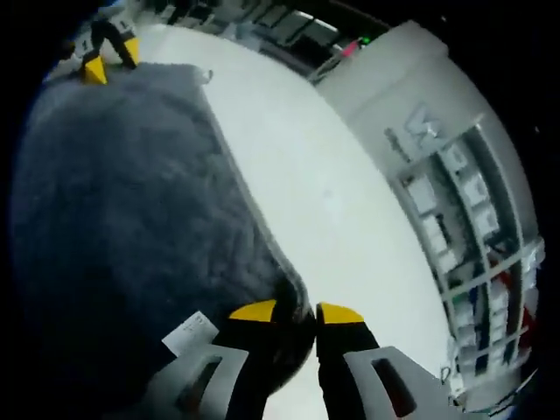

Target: Open the folded towel by lifting each exposed corner and separating the folded layers until the towel lies flat within the target outline without major curled edges

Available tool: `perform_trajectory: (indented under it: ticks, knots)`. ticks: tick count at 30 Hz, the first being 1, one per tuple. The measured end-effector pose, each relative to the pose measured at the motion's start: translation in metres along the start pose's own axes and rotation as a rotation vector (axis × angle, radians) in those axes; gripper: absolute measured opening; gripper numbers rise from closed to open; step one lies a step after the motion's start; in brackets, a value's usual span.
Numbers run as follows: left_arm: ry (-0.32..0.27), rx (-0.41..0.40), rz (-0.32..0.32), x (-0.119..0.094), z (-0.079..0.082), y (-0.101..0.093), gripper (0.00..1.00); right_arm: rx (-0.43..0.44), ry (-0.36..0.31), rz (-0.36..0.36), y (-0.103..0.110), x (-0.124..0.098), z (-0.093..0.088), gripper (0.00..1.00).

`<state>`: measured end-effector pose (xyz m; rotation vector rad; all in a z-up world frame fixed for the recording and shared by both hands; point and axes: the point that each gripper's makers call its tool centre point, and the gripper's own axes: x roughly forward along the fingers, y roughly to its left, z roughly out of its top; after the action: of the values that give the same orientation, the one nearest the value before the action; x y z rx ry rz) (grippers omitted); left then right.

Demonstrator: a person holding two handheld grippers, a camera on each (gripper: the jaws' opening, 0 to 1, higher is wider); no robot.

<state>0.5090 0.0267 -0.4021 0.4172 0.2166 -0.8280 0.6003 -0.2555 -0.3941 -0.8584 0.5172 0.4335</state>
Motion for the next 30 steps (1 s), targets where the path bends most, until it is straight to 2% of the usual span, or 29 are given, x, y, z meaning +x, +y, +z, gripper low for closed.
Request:
perform_trajectory:
  ticks: [6,8,10,13,17,19,20,22,25,27,30]
  knots:
    - [-0.028,-0.045,-0.017,-0.006,0.006,0.001,0.32,0.169,-0.127,0.021,-0.007,-0.025,0.007,0.10]
    - [-0.066,-0.086,-0.042,-0.010,0.013,-0.001,0.32,0.265,-0.169,0.020,-0.012,-0.035,0.009,0.02]
    - [-0.084,-0.098,-0.055,-0.013,0.017,-0.003,0.32,0.366,-0.219,0.025,-0.014,-0.046,0.013,0.00]
    - [-0.113,-0.118,-0.084,-0.018,0.024,-0.007,0.32,0.485,-0.253,0.103,-0.005,-0.057,0.016,0.00]
    - [-0.125,-0.142,-0.139,-0.025,0.029,-0.013,0.32,0.545,-0.219,0.123,0.005,-0.067,0.005,0.00]
    - [-0.130,-0.151,-0.165,-0.028,0.030,-0.018,0.32,0.588,-0.173,0.171,0.019,-0.074,-0.005,0.00]
    - [-0.134,-0.156,-0.174,-0.030,0.031,-0.018,0.32,0.599,-0.171,0.186,0.022,-0.076,-0.007,0.00]
    - [-0.141,-0.175,-0.199,-0.032,0.033,-0.021,0.32,0.603,-0.170,0.192,0.026,-0.081,-0.013,0.00]
    - [-0.151,-0.193,-0.233,-0.035,0.035,-0.024,0.33,0.611,-0.133,0.239,0.039,-0.087,-0.024,0.11]
    - [-0.151,-0.196,-0.253,-0.036,0.035,-0.027,0.37,0.585,-0.118,0.241,0.047,-0.090,-0.032,0.12]
    - [-0.128,-0.141,-0.292,-0.040,0.032,-0.039,0.43,0.575,-0.099,0.238,0.055,-0.095,-0.043,0.14]
